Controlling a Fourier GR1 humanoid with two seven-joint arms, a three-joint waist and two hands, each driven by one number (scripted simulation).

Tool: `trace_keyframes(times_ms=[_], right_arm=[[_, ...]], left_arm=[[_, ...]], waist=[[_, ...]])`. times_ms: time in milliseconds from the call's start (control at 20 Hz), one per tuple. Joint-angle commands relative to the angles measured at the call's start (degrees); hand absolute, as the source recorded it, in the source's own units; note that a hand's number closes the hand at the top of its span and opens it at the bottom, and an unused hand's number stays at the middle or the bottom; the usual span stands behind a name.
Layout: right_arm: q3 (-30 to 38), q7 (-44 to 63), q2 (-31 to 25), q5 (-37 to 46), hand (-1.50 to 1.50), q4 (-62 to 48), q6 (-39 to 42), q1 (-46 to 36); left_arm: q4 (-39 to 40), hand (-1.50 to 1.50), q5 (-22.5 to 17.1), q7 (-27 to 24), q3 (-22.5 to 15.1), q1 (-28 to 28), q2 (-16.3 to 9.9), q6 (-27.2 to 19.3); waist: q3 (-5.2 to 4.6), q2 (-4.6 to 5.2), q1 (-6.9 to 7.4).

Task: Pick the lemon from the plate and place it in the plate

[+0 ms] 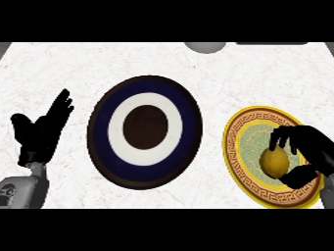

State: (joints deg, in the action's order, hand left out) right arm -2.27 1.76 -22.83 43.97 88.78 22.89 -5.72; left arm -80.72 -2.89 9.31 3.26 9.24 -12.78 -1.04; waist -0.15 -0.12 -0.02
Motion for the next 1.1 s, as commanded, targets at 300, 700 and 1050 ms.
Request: trace_keyframes(times_ms=[300, 700, 1050], right_arm=[[-26.8, 5.5, 21.9, 4.8, 1.5, 12.0, 0.9, -4.3], [-45.0, 24.5, 22.7, 4.8, 1.5, 20.5, -21.9, -12.4], [-51.6, 48.8, 22.8, 13.1, 1.5, 20.9, -36.5, -23.1]], left_arm=[[0.5, 0.0, 1.1, -0.1, -1.8, 1.9, 0.7, 1.2], [1.7, 0.0, 0.9, 0.4, -0.9, 2.5, -0.4, 1.6], [1.9, 0.0, -0.4, 0.7, 0.5, 1.9, -0.5, 1.8]], waist=[[-0.13, -0.06, 4.81], [0.01, -0.8, 3.09], [-0.08, -0.55, 2.06]])
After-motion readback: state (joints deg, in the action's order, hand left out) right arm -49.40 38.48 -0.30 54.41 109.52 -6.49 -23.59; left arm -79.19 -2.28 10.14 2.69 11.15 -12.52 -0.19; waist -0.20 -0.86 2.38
